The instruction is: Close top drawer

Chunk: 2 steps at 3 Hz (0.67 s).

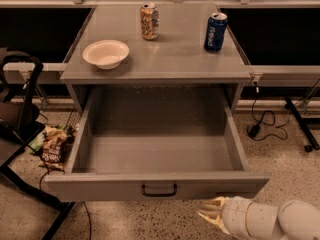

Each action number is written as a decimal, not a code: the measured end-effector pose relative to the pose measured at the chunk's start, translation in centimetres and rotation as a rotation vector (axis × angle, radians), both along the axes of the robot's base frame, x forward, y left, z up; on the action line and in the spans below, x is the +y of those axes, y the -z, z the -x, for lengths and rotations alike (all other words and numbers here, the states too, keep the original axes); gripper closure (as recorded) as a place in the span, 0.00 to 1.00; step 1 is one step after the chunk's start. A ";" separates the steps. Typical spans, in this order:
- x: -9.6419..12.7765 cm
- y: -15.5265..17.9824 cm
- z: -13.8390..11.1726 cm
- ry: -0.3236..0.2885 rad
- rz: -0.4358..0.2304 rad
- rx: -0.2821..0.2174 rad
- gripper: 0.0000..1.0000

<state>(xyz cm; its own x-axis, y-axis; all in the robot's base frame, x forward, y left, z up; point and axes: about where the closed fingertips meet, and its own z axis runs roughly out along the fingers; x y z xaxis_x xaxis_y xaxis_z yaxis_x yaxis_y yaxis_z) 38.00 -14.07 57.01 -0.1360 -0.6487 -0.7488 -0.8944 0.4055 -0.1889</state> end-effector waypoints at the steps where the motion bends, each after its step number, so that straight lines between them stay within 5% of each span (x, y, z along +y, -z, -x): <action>1: -0.2 -0.6 -3.2 -0.026 0.004 -0.068 1.00; 2: -0.2 -0.7 -3.6 -0.030 0.005 -0.080 1.00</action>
Offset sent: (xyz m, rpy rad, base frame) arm 0.1289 -0.0060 0.0318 -0.0160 -0.2720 0.0864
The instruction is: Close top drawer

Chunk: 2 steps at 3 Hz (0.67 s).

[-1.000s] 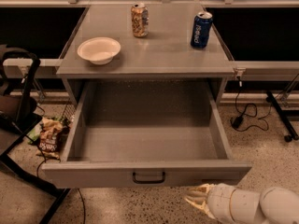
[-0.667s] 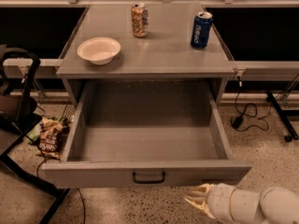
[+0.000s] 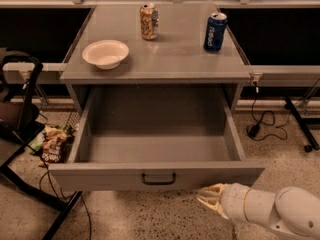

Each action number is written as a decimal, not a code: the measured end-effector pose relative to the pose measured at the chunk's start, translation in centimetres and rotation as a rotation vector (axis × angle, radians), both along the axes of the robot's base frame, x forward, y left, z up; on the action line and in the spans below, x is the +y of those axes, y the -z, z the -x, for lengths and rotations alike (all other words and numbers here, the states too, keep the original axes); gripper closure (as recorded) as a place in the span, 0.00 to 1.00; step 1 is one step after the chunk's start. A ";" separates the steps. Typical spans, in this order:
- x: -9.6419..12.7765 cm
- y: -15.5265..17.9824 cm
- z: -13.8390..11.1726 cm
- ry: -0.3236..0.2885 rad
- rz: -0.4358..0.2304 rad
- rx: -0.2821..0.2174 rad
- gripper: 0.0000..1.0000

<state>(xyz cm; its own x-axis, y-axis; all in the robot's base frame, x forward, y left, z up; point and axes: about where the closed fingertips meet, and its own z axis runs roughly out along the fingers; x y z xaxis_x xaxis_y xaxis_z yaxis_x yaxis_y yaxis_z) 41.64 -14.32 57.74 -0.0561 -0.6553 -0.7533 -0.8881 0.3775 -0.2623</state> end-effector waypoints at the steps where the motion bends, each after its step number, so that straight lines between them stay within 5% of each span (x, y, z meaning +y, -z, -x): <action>1: -0.2 -1.3 -3.7 -0.023 0.010 -0.073 1.00; 2: -0.3 -1.3 -3.8 -0.025 0.011 -0.078 1.00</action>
Offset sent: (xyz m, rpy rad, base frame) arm 0.1565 -0.0159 0.0616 -0.0521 -0.2985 0.0790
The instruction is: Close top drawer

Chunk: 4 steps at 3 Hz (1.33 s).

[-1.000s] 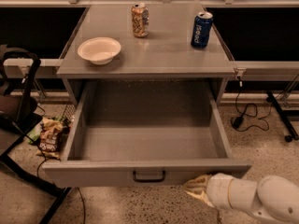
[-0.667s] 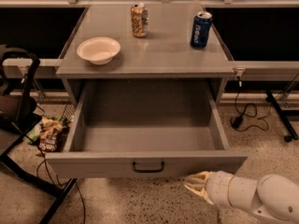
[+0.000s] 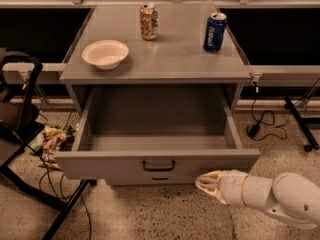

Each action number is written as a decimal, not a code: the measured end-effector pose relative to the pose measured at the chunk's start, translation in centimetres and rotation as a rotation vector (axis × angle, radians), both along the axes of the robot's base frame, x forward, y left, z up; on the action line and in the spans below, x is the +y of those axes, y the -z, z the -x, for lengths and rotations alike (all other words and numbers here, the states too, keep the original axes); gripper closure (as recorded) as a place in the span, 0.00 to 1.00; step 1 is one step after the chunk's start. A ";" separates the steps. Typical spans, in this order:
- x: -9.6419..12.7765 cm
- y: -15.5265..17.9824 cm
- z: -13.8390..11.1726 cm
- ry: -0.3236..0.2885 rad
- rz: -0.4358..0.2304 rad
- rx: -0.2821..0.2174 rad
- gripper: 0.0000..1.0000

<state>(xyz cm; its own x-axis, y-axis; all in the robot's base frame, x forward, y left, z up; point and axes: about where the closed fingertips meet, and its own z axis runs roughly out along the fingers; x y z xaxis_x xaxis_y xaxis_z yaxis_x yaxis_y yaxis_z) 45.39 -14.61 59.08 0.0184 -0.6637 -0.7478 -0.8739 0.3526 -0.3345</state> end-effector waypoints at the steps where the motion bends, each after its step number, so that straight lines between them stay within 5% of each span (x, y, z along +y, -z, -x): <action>1: -0.3 -1.5 -3.6 -0.019 0.012 -0.059 1.00; 4: -0.3 -3.2 -8.5 -0.059 0.023 -0.129 1.00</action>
Offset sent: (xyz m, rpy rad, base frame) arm 0.1940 -0.0109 0.0773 -0.0390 -0.2918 0.0971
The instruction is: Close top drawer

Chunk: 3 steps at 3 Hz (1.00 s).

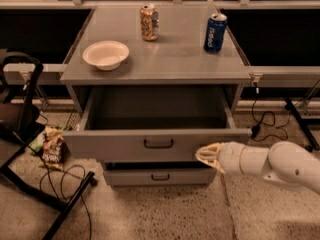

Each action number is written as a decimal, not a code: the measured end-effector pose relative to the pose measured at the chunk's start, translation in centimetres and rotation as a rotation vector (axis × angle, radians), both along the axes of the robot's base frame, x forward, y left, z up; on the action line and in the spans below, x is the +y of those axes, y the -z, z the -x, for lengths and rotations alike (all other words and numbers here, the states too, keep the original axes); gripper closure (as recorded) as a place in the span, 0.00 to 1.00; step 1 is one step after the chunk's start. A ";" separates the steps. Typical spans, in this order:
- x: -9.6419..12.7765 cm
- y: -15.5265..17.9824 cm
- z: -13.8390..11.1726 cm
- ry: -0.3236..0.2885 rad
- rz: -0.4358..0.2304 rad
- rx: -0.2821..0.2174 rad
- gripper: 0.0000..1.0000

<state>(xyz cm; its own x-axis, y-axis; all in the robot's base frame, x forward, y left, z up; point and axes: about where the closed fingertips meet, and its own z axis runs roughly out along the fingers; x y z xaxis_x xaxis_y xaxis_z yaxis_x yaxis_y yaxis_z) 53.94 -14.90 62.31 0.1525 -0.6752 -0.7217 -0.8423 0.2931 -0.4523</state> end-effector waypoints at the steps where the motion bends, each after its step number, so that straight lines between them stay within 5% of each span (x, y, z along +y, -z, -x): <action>1: -0.2 -1.4 -3.4 -0.016 0.006 -0.043 1.00; 2: -0.2 -1.4 -3.4 -0.016 0.006 -0.043 1.00; 3: -0.3 -2.4 -6.3 -0.028 0.009 -0.073 1.00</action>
Offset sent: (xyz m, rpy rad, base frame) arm 0.1566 -0.0104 0.0598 -0.0200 -0.1836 0.0587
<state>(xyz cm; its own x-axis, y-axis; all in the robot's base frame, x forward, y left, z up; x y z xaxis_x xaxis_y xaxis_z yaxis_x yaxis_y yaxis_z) 60.21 -15.19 64.69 0.2231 -0.6766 -0.7017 -0.8149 0.2656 -0.5152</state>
